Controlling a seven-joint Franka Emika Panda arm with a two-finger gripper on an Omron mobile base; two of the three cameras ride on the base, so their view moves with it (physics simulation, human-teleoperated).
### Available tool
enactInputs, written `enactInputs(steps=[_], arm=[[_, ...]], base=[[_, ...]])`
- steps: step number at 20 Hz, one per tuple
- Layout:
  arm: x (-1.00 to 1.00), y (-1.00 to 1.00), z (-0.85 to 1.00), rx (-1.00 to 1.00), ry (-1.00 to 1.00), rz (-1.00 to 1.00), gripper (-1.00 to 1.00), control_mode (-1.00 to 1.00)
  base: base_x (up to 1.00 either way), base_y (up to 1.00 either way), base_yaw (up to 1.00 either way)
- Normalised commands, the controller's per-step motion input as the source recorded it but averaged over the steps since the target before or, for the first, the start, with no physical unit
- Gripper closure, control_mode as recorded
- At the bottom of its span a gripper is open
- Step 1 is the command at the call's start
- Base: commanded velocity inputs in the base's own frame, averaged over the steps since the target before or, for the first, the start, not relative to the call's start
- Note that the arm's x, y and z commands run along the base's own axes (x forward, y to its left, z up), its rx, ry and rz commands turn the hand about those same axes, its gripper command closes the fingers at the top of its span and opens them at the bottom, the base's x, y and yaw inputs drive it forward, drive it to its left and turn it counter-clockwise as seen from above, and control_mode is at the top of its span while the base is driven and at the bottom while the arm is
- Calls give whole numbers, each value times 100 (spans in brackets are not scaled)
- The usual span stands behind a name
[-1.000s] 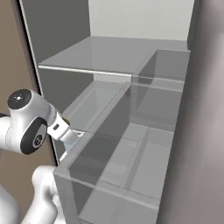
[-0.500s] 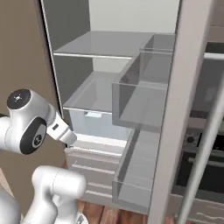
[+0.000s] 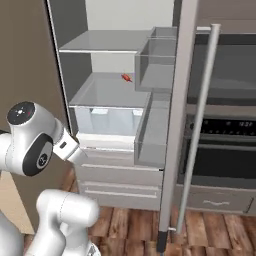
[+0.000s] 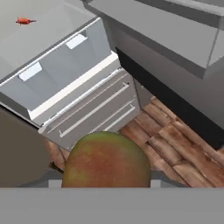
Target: Pick up the mango and apple from the fridge and place one fruit on each plate on the dining counter.
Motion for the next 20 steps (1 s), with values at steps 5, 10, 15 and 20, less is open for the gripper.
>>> enactInputs(steps=[5, 10, 15, 20], arm=[[0, 0, 0, 0, 0, 0, 100, 100], [0, 0, 0, 0, 0, 0, 100, 100], [0, 0, 0, 0, 0, 0, 100, 100], [0, 0, 0, 0, 0, 0, 100, 100]], base=[[-92, 0, -23], [-100, 0, -18], [-98, 0, -18], [-93, 0, -23]])
